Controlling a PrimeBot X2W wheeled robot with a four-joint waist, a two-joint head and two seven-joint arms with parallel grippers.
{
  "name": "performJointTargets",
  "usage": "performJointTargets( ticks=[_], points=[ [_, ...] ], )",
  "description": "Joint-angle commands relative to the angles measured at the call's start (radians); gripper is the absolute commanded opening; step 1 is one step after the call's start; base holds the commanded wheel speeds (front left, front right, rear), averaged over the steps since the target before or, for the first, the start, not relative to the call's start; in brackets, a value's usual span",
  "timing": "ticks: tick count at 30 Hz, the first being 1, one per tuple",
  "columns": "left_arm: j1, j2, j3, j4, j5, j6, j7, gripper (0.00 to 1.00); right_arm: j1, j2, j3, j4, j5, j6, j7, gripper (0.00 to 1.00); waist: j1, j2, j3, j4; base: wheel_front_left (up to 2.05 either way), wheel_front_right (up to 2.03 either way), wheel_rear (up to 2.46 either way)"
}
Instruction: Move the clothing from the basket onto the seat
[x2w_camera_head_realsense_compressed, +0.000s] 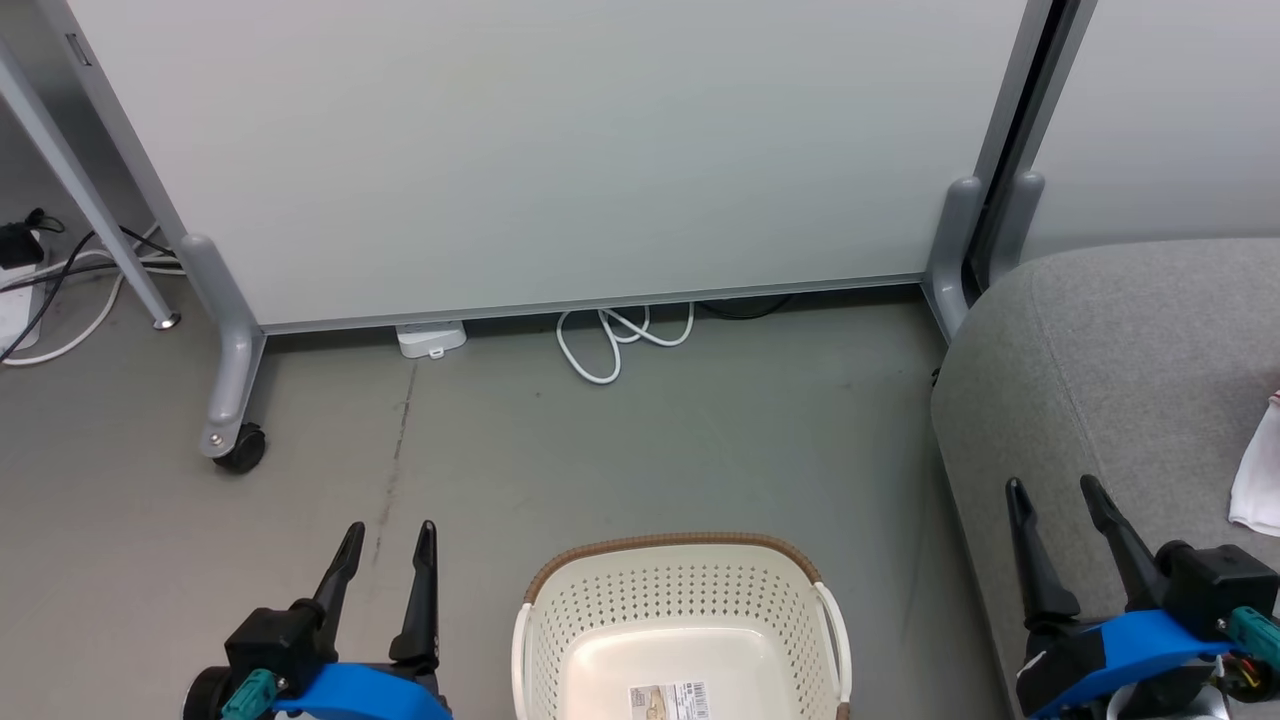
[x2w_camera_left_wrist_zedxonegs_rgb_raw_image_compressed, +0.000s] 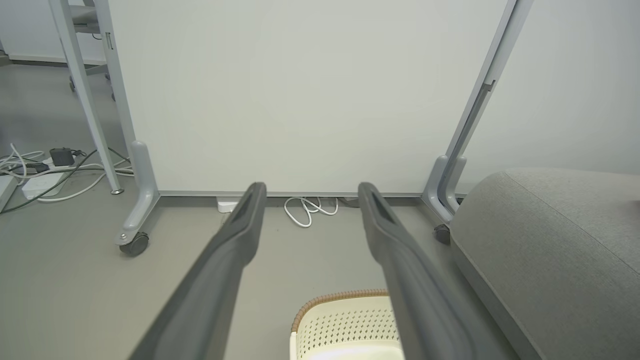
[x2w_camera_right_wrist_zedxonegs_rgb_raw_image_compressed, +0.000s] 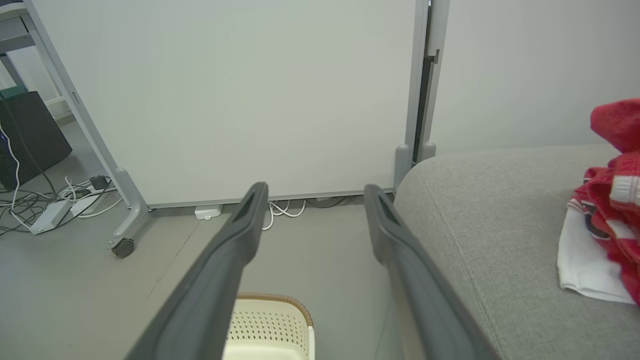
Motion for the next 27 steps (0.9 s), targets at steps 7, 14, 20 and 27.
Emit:
performJointTargets(
  ticks=[7,14,20,27],
  points=[
    [0.011,-0.009,0.017,0.007,0.01,-0.002,-0.003,1.0,0.023,0.013,-0.004,-0.014,-0.011,0.0,0.004,1.0,0.0001,-0.0001,0.003,-0.011,0.0,0.0,0.0],
    [0.006,-0.012,0.015,0.008,0.011,-0.002,-0.003,1.0,0.019,0.015,0.0,-0.006,-0.002,0.0,0.0,1.0,0.0001,-0.0001,0.005,-0.015,0.0,0.0,0.0],
    [0.007,-0.012,0.01,0.012,0.006,-0.002,-0.003,1.0,0.02,0.015,0.008,0.005,0.014,0.0,-0.006,1.0,0.0001,-0.0001,0.004,-0.014,0.0,0.0,0.0],
    [0.019,-0.013,0.002,0.038,0.003,0.0,0.004,0.0,0.012,0.016,0.011,0.039,0.021,0.0,-0.002,0.0,0.0002,-0.0001,0.002,-0.014,0.0,0.0,0.0]
  ],
)
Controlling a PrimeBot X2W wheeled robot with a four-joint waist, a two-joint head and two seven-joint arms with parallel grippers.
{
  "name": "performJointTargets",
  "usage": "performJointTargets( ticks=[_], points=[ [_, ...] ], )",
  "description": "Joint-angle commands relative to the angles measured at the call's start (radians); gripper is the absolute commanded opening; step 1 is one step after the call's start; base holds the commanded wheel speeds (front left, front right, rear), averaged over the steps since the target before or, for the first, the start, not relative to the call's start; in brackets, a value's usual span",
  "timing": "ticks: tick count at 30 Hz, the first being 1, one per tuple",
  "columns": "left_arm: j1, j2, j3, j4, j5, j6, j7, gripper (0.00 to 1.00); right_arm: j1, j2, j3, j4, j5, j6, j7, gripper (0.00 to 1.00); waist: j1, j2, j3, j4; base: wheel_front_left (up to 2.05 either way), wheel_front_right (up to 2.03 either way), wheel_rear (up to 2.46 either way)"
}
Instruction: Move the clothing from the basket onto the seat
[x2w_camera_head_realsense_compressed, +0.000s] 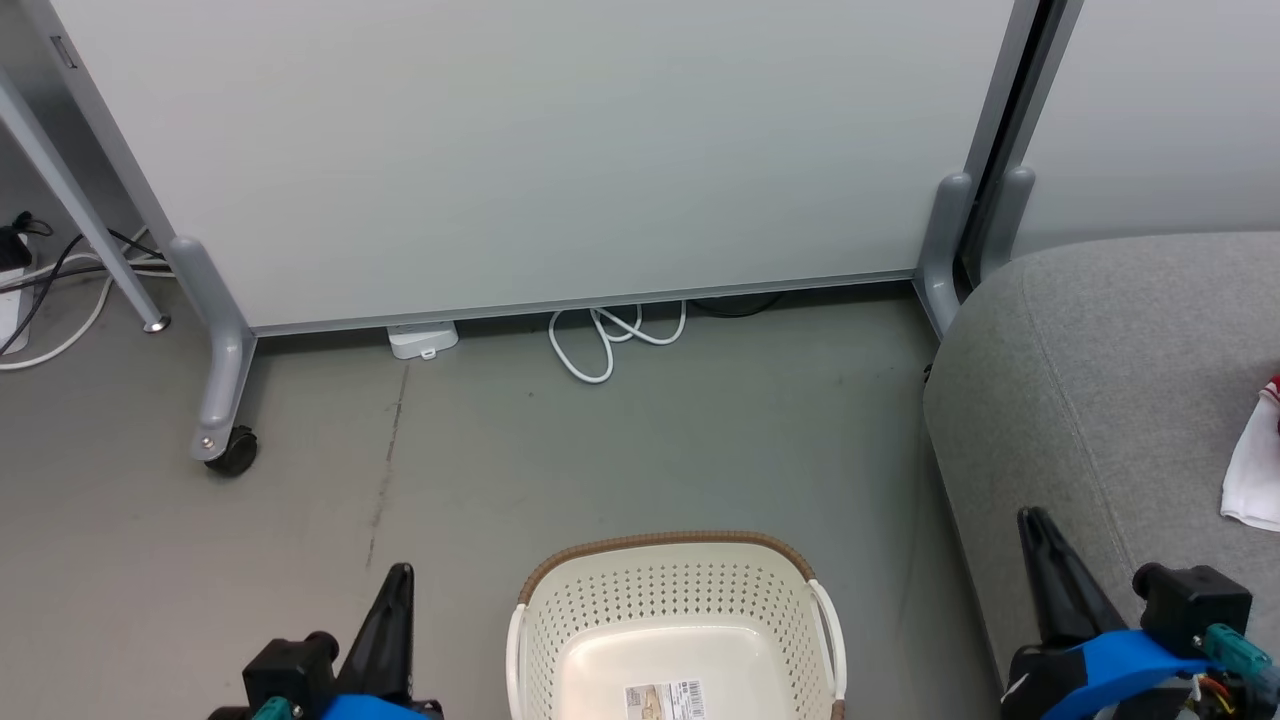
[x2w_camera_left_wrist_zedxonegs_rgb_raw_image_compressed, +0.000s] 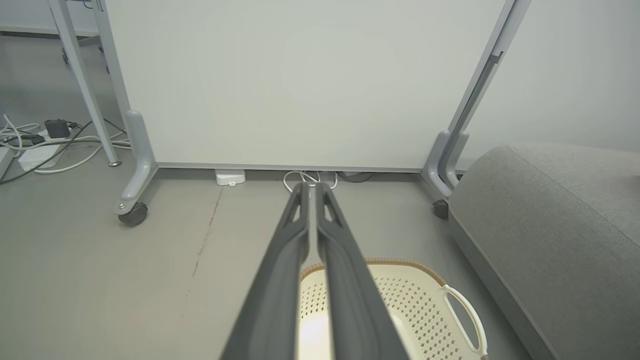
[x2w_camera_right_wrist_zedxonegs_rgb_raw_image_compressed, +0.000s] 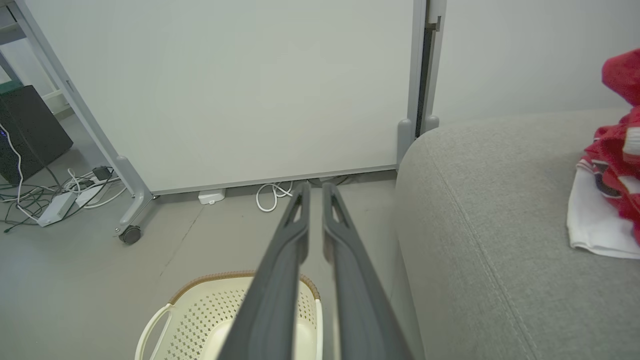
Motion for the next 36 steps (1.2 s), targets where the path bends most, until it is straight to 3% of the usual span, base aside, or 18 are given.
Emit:
performJointTargets(
  ticks=[1,9,36],
  points=[
    [0.005,-0.001,0.0,0.004,-0.005,0.0,0.002,0.0,0.0,0.001,-0.001,0.008,0.005,0.0,0.002,0.0,0.0,0.0,0.0,0.0,0.0,0.0,0.0],
    [0.051,-0.014,-0.001,0.068,-0.012,0.0,0.008,0.0,0.012,0.009,0.002,0.081,0.014,0.0,0.012,0.0,0.0,0.0,0.0,-0.001,0.0,0.0,0.0],
    [0.001,-0.028,0.093,-0.009,-0.443,-0.001,0.128,0.0,-0.032,0.004,-0.011,0.083,0.489,0.0,0.071,0.0,0.0,0.0,0.001,-0.013,0.0,0.0,0.0]
  ],
)
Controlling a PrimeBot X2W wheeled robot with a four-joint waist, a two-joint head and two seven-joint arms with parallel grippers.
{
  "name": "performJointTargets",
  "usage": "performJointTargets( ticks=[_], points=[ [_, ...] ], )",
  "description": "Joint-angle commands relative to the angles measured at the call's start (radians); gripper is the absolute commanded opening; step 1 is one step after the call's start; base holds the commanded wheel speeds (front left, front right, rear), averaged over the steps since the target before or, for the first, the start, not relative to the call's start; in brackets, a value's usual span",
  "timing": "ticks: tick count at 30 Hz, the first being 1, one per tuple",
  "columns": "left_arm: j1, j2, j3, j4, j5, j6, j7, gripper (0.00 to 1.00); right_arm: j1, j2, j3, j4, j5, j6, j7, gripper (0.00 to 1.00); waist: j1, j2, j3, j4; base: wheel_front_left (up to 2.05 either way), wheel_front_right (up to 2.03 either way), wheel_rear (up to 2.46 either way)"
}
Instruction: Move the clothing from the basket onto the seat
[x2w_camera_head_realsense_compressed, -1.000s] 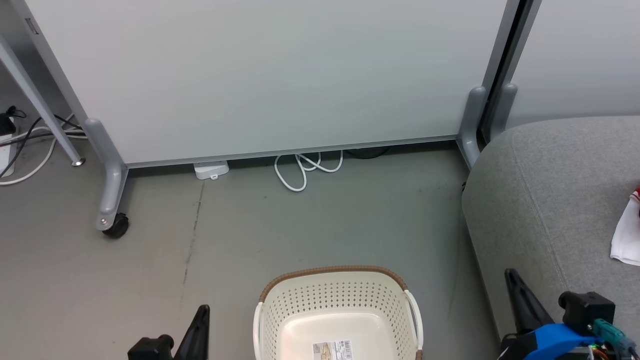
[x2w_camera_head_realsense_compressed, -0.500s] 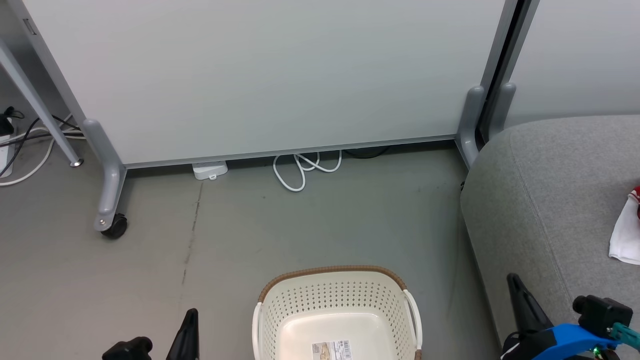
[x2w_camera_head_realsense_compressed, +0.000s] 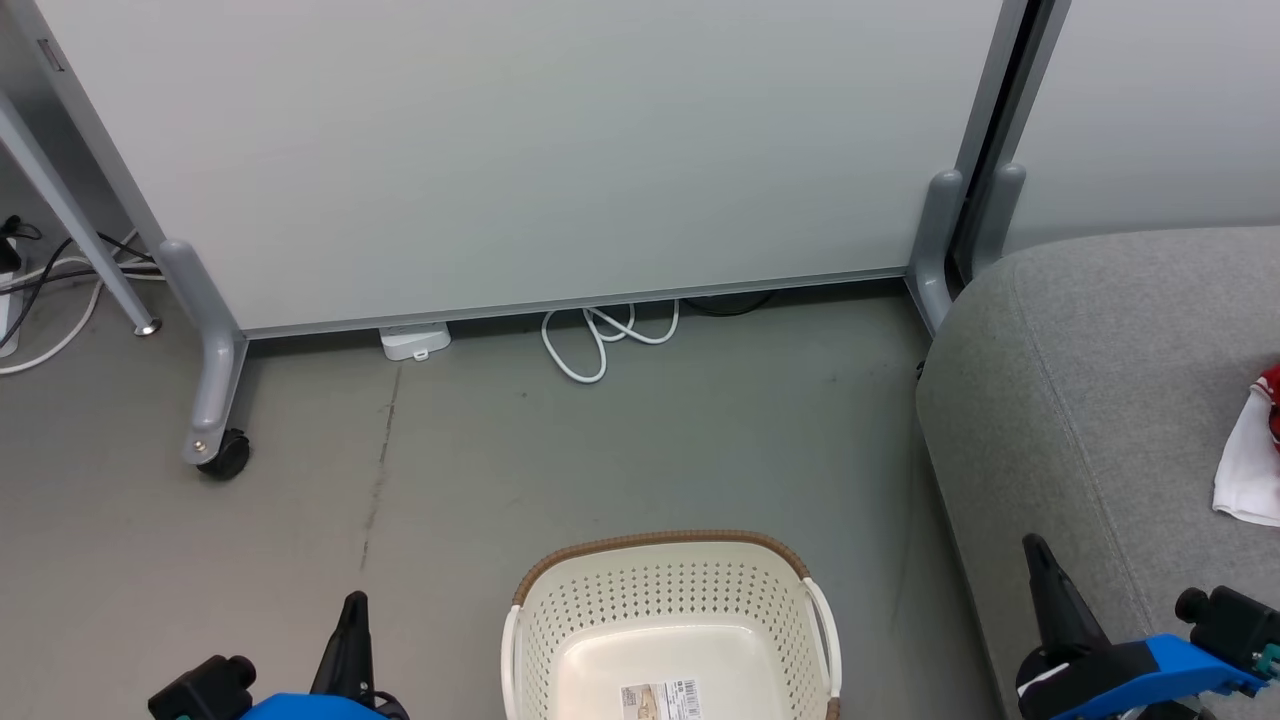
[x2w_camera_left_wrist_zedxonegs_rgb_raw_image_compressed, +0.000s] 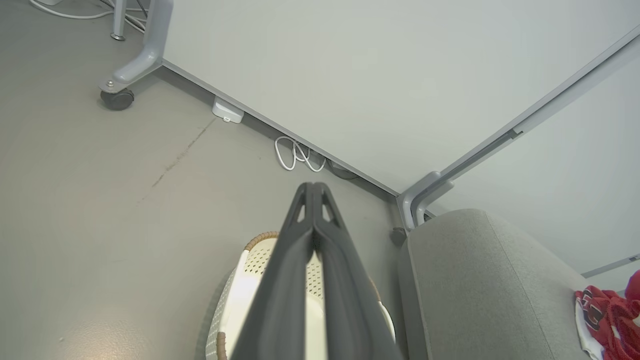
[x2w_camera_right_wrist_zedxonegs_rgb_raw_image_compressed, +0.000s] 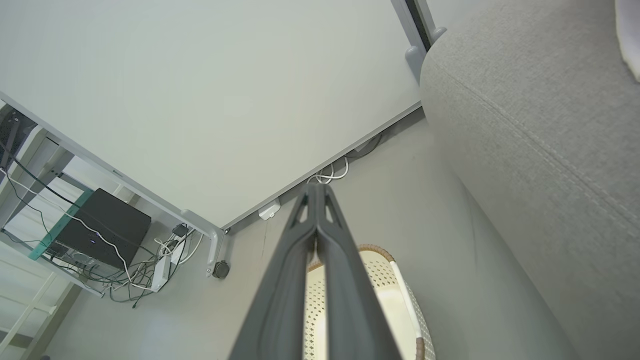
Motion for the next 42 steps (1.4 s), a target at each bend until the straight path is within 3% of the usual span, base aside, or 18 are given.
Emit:
performJointTargets(
  ticks=[1,42],
  points=[
    [-0.037,-0.001,0.015,-0.023,-0.041,-0.001,0.01,0.0,-0.034,-0.006,-0.004,-0.012,0.047,0.0,0.006,0.0,0.0,0.0,0.0,-0.001,0.0,0.0,0.0],
    [-0.086,-0.017,0.114,-0.1,-0.479,-0.002,0.137,0.0,-0.077,-0.011,-0.018,-0.008,0.534,0.0,0.068,0.0,0.0,0.0,0.002,-0.018,0.0,0.0,0.0]
  ],
)
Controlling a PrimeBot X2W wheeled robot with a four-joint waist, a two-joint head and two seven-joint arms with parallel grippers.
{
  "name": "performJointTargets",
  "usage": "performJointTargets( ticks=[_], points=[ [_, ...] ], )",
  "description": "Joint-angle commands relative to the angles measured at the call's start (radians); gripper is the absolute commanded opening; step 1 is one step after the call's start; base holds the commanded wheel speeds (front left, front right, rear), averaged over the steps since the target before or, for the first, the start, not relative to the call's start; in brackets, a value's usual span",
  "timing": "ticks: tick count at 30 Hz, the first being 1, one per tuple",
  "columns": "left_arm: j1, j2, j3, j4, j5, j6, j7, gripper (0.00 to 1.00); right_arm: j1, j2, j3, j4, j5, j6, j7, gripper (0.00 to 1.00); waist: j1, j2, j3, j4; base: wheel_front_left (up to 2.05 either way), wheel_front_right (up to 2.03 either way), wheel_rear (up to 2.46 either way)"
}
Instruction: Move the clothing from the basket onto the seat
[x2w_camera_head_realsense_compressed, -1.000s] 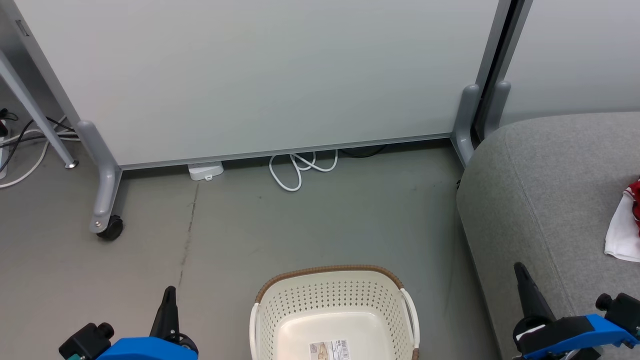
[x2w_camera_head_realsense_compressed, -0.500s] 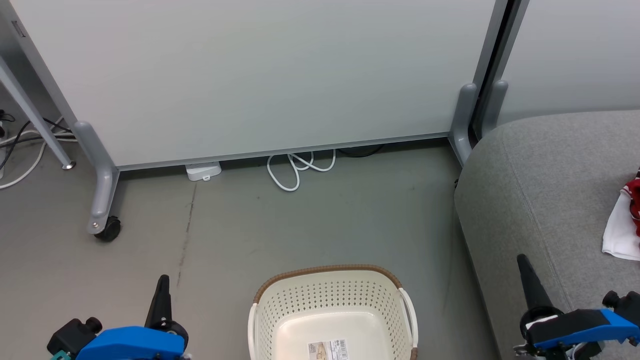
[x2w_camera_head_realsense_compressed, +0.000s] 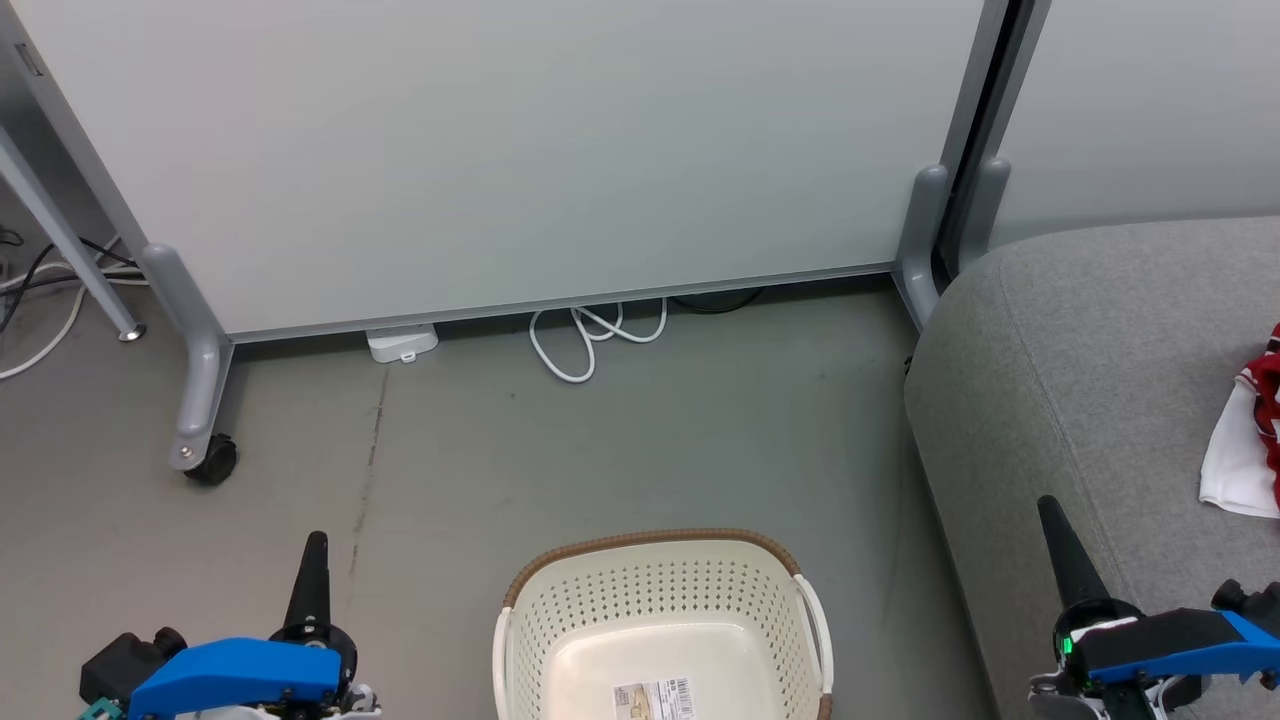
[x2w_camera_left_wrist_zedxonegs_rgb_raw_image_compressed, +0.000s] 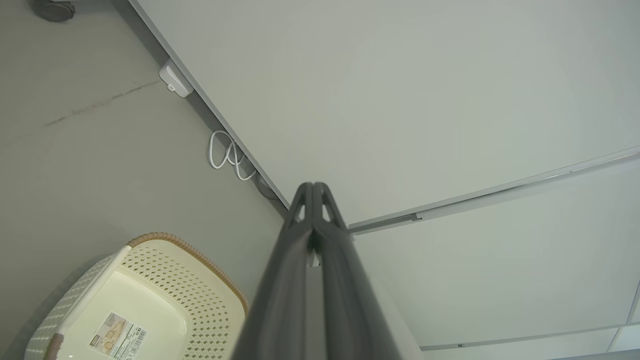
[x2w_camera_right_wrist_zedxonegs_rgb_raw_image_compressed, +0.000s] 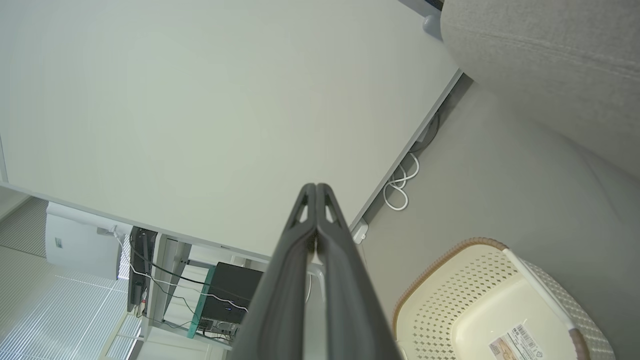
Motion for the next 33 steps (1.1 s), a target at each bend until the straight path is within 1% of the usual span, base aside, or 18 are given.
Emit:
performJointTargets(
  ticks=[1,33],
  points=[
    [-0.026,0.002,0.008,-0.014,-0.022,-0.002,0.007,0.0,-0.022,-0.008,-0.002,-0.008,0.026,0.0,0.005,0.0,0.0,-0.0001,0.0,-0.001,0.0,0.0,0.0],
    [-0.051,-0.009,0.065,-0.058,-0.271,-0.003,0.081,0.0,-0.046,-0.011,-0.01,-0.004,0.304,0.001,0.039,0.0,0.0,-0.0001,0.002,-0.014,0.0,0.0,0.0]
  ],
)
